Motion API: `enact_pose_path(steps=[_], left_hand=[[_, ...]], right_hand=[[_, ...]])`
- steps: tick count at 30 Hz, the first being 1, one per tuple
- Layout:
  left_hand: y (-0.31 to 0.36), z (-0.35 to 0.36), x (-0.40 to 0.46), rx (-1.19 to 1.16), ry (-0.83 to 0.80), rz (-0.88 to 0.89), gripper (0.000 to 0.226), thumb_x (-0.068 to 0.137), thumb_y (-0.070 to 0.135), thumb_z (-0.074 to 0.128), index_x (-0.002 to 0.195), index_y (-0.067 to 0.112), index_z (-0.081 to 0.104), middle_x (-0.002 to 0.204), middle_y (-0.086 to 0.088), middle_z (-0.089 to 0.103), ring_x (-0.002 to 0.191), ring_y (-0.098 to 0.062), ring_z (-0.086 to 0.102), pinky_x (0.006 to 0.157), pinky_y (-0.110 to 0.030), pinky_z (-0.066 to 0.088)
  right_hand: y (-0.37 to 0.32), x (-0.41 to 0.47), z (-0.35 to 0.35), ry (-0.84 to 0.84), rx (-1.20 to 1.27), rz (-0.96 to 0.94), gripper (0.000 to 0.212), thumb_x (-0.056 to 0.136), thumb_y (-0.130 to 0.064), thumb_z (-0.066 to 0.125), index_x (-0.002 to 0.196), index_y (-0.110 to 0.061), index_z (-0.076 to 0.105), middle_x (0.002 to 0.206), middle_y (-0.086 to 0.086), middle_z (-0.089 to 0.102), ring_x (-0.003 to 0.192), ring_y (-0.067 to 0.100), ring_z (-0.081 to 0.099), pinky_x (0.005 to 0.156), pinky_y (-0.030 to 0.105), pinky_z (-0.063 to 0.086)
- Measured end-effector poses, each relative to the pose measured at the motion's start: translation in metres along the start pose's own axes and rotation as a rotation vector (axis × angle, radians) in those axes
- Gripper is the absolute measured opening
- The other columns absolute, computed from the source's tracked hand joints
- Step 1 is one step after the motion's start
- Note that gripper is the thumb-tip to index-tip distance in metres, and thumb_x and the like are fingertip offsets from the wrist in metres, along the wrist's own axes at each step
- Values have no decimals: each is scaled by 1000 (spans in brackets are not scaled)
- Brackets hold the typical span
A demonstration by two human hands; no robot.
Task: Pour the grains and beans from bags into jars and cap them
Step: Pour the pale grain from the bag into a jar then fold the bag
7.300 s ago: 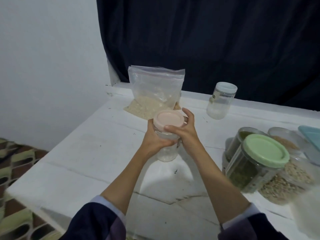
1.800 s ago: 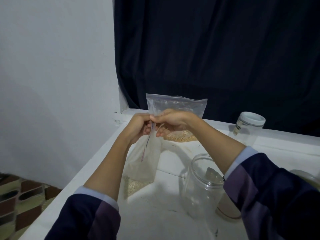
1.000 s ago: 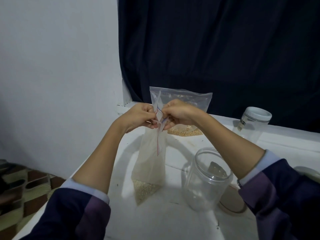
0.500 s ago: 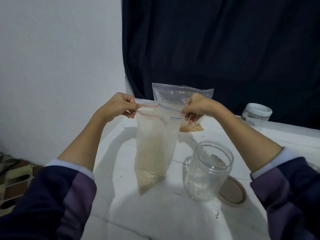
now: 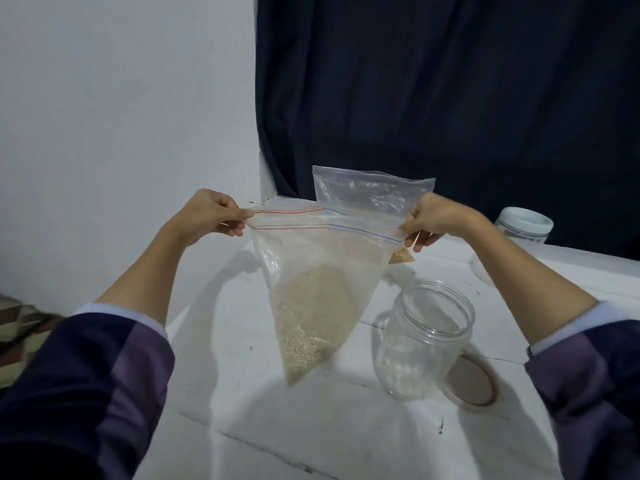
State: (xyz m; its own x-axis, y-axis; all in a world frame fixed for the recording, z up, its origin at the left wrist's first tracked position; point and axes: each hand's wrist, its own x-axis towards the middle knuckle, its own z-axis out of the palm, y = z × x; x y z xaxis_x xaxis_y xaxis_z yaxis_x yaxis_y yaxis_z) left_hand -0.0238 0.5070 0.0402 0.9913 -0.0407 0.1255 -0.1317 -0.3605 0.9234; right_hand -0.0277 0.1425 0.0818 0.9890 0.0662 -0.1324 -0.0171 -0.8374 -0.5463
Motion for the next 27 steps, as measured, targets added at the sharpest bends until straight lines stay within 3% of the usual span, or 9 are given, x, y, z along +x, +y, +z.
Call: enact_pose_path(steps=[6,8,11,14,17,19,22,25,27], left_hand=[[24,11,19,91,18,107,38,97,43,47,90,8,62,86,1,63,71,-14,54,65,-26,45],[38,20,34,143,-8,150,32,100,35,43,89,14,64,91,1,64,74,-14,53,67,-26,44],[63,39,59,276,-156,208,24,99,12,44,95,19,66,99,1,67,77,-12,55,69,-24,45],[84,67,72,416,-361,224,42,92,-7,38,104,21,67,105,8,67,82,-9,57,71,-23,47],[93,90,74,611,-637,152,52,81,-16,41,111,19,64,100,14,59,95,-9,53,87,-30,46],[89,94,74,605,-748,84,46,80,-16,45,108,14,65,97,11,61,101,-13,55,97,-34,44],[77,92,75,516,-793,100,42,85,-13,43,93,19,69,99,6,66,106,-18,57,103,-39,41],[70,88,70,343,-837,96,36,86,-7,43,103,13,68,103,3,69,108,-18,60,104,-37,41],[68,85,67,303,-789,79,31,88,-3,47,109,8,67,106,-2,69,104,-19,62,97,-34,46]], right_hand=[[-30,-13,1,253,43,-181,25,85,-25,71,87,0,67,80,2,68,54,10,57,50,17,46],[-49,-29,5,269,160,-318,23,83,-26,73,85,-4,70,81,1,70,47,7,54,47,16,45],[-72,-54,20,33,217,-389,25,82,-28,73,95,-7,69,90,-1,70,45,11,59,50,23,52],[-84,-58,44,-68,8,-371,33,83,-35,72,107,-13,64,101,-5,67,57,15,68,68,32,54],[-86,-49,58,55,-221,-426,26,84,-43,69,95,-20,64,82,-13,64,64,8,63,74,32,50],[-83,-42,61,98,-160,-437,21,85,-38,70,85,-18,66,72,-22,51,65,11,58,72,31,48],[-79,-31,62,119,-16,-412,20,88,-25,68,80,-7,66,64,-10,57,64,17,64,63,24,48],[-77,-27,60,112,79,-390,23,89,-16,66,68,-14,59,63,-3,58,59,12,59,53,12,41],[-78,-25,58,130,138,-389,28,89,-14,66,63,-17,56,64,0,59,58,12,59,61,17,45]])
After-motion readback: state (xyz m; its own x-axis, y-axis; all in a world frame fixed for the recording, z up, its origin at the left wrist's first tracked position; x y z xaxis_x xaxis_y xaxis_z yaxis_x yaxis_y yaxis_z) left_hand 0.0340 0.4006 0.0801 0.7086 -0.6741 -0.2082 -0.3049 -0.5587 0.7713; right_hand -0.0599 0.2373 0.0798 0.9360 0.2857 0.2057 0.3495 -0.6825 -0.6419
